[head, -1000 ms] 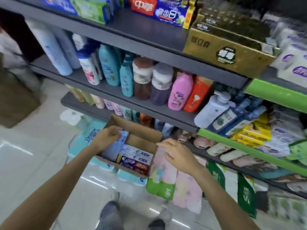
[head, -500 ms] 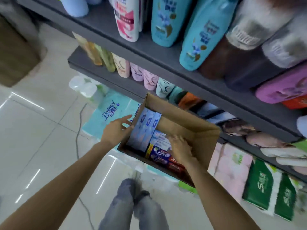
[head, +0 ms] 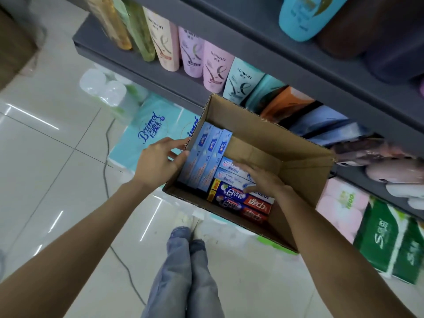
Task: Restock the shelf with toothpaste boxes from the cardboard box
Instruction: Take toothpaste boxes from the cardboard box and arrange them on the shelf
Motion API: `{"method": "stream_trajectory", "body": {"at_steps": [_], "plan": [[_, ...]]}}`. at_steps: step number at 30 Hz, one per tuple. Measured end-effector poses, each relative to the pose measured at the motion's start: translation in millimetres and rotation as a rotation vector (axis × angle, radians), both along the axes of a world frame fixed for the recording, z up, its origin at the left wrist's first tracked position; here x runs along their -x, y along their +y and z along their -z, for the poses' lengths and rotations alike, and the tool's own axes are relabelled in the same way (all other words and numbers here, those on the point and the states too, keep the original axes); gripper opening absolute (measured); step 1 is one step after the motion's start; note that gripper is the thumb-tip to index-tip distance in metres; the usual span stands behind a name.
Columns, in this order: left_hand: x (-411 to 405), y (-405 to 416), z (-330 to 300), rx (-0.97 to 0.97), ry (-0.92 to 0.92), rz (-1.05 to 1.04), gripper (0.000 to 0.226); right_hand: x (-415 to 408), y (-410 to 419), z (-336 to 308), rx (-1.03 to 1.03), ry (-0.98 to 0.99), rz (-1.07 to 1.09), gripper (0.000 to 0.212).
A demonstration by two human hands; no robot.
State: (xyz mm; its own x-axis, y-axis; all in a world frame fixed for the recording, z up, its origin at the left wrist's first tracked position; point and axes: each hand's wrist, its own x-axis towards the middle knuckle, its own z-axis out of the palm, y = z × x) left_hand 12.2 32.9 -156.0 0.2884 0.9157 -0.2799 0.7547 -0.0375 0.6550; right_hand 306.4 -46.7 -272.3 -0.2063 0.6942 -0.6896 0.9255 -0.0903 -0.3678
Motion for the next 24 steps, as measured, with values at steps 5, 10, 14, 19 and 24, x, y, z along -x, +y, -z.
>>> {"method": "stream_trajectory", "body": {"at_steps": [5, 10, 14, 19, 24], "plan": [[-0.7, -0.1, 1.3, 0.018, -0.006, -0.022, 0.027, 0.0, -4.4, -0.7, 0.001, 0.001, 0.008, 0.087], [-1.2, -1.3, 2.1, -0.002, -0.030, -0.035, 0.027, 17.3, -4.1, 2.7, -0.203, -0.311, -0.091, 0.094], [-2.0, -1.1, 1.7, -0.020, -0.023, -0.026, 0.028, 30.9, -3.1, 5.3, -0.214, -0.390, -0.041, 0.098], [-3.8, -3.7, 1.6, -0.022, 0.040, 0.011, 0.033, 33.6, -8.3, -44.1, -0.288, -0.387, 0.042, 0.091], [-19.3, -30.9, -30.9, -0.056, -0.146, -0.103, 0.059, 46.1, -26.8, -154.7, -0.361, -0.009, 0.551, 0.087]]}}
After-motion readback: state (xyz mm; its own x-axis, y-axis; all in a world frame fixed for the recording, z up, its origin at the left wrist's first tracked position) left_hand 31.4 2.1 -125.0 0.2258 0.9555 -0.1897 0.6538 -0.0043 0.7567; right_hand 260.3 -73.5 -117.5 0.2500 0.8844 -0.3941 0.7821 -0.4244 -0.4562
